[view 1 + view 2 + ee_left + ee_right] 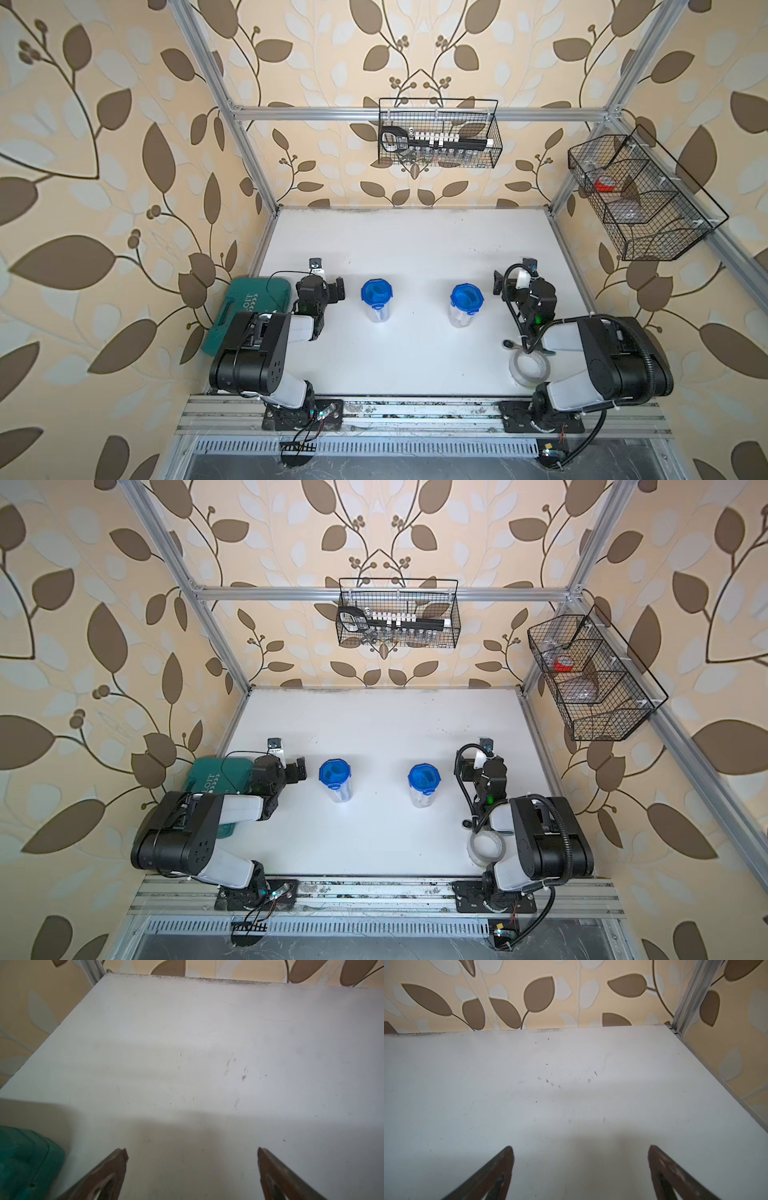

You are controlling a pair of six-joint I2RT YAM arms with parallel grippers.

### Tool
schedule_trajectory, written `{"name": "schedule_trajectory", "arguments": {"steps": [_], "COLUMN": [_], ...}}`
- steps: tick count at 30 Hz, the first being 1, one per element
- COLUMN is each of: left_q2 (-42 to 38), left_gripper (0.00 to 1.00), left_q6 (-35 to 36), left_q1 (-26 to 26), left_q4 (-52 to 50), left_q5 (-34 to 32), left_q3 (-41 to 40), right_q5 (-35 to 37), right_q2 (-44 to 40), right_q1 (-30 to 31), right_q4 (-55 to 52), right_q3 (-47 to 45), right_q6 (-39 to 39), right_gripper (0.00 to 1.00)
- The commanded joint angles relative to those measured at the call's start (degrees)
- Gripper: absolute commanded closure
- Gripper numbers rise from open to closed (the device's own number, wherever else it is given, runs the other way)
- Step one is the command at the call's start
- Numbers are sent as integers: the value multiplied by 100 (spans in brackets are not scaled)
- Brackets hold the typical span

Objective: Take out toiletry kits
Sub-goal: Adjust the container at the center of the board.

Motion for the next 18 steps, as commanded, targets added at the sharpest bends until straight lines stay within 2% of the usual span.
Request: {"name": "schedule_trajectory", "arguments": {"steps": [1,18], "left_q2": [-4,-57], "left_gripper": [1,1], "left_q6": [91,90], "left_q1": [25,33], "left_q4": [98,125], "left_q5": [63,77], "left_q3": [107,71], "right_q5": [-90,-56], "right_q2": [-71,-68], "right_q1": [40,42], "right_q4": [98,84], "right_q3": [-43,-36], "right_q6": [-87,-87], "right_gripper": [1,1]}}
